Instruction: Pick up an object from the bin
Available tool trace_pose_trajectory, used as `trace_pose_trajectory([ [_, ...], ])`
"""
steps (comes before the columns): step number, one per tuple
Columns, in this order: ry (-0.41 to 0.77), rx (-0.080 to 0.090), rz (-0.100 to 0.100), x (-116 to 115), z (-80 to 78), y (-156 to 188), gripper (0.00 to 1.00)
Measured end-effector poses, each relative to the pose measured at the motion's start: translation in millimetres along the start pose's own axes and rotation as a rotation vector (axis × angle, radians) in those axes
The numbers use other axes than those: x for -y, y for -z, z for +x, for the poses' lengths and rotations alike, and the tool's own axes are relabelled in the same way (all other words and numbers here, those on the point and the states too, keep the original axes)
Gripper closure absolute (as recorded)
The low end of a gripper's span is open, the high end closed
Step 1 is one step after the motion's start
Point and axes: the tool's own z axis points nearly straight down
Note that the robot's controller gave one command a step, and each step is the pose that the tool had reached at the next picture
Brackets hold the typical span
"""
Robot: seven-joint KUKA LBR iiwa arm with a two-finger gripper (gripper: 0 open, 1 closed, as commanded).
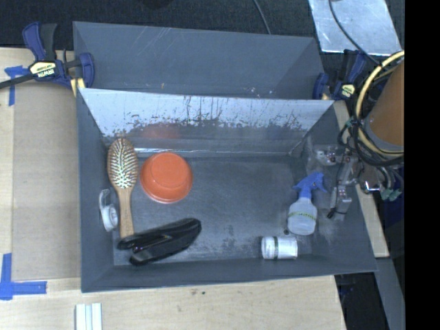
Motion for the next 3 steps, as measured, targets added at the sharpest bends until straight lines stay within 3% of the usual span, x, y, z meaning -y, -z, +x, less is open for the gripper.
trace_pose_trajectory([
  [1,0.0,0.0,0.0,0.0,0.0,0.0,0.0],
  [2,0.085,0.004,0.001,6.8,-18.0,-87.4,0.0],
  [3,0.15,0.01,0.003,6.5,-25.3,-111.2,0.0],
])
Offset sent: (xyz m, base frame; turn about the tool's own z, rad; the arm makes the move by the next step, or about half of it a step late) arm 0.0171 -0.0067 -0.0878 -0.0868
